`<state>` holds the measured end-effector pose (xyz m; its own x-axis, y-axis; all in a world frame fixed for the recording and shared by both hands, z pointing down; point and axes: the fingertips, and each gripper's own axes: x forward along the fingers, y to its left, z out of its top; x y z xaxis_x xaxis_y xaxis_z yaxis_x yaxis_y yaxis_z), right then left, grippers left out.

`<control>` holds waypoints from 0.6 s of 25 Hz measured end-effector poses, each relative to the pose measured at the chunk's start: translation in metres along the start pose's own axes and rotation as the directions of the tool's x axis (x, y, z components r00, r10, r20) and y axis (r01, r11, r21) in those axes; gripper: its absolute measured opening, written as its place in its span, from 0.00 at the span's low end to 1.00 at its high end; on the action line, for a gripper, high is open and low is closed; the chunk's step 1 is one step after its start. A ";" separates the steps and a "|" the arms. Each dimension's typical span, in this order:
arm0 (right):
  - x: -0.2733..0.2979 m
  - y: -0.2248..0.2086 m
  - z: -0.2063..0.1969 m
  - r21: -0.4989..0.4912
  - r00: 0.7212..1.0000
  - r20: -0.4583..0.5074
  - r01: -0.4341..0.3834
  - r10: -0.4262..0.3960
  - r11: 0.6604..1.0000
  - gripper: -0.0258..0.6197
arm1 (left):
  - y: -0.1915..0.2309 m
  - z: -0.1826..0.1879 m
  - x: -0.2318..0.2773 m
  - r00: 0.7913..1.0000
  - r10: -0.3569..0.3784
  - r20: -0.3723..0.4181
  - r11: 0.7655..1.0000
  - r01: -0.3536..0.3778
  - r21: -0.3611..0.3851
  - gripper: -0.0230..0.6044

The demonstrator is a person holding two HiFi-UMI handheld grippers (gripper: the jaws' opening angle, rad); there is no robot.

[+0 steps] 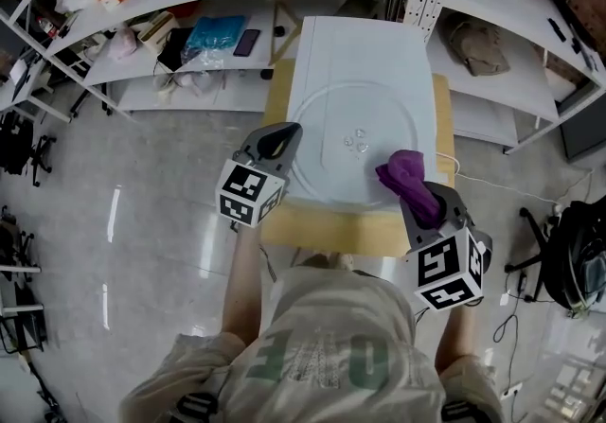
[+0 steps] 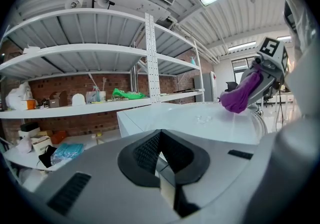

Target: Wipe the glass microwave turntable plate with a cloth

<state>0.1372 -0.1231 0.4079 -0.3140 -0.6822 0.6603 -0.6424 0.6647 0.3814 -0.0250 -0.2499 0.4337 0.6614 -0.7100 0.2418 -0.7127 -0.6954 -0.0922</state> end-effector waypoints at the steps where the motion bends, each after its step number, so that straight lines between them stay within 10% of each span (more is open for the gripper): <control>1: 0.000 0.005 0.004 -0.016 1.000 0.006 -0.020 0.020 1.000 0.12 | -0.001 0.000 0.001 1.000 -0.001 0.000 1.000 0.001 0.000 0.04; 15: 0.040 0.074 0.069 -0.205 0.958 0.068 -0.261 0.280 0.943 0.12 | -0.003 0.001 0.002 1.000 -0.008 0.015 1.000 0.008 -0.016 0.04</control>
<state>0.0289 -0.1222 0.4178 -0.5279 -0.4883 0.6949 -0.3809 0.8674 0.3202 -0.0214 -0.2499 0.4336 0.6702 -0.7063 0.2282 -0.7112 -0.6990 -0.0748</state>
